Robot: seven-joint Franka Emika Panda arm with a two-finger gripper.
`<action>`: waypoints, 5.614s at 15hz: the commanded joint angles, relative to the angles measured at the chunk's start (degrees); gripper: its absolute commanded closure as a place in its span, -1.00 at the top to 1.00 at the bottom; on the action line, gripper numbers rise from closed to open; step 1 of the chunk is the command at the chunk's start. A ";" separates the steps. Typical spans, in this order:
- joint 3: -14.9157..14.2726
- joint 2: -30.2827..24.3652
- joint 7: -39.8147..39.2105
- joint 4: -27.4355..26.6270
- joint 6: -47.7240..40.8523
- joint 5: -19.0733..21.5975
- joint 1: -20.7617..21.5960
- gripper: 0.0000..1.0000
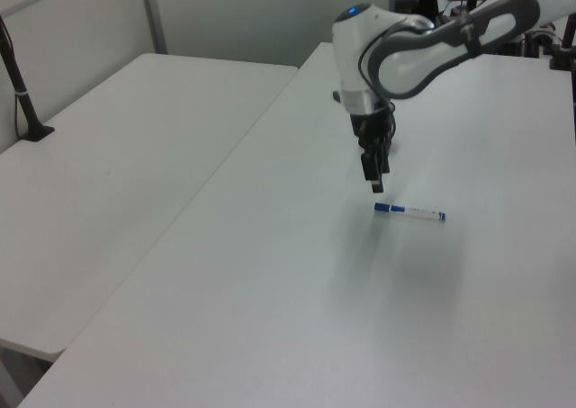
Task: Insert the marker
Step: 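Lower the gripper over the marker's capped end, then close the gripper on the marker near its blue cap, then lift the marker and carry it over the black mesh cup, then lower the marker tip-first into the mesh cup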
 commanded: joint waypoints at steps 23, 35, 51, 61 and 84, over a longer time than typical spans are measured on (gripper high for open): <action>-0.64 4.50 2.77 -0.53 3.24 -2.41 3.26 -0.73; -1.26 -2.96 3.22 0.44 -0.19 -2.50 2.47 -0.93; -2.31 -8.15 3.39 10.20 16.41 -5.14 -13.61 -0.93; -2.31 -7.46 2.60 6.07 28.89 -5.75 -18.45 -0.93; -2.31 -5.96 5.85 -9.84 48.33 -9.88 -18.54 -1.00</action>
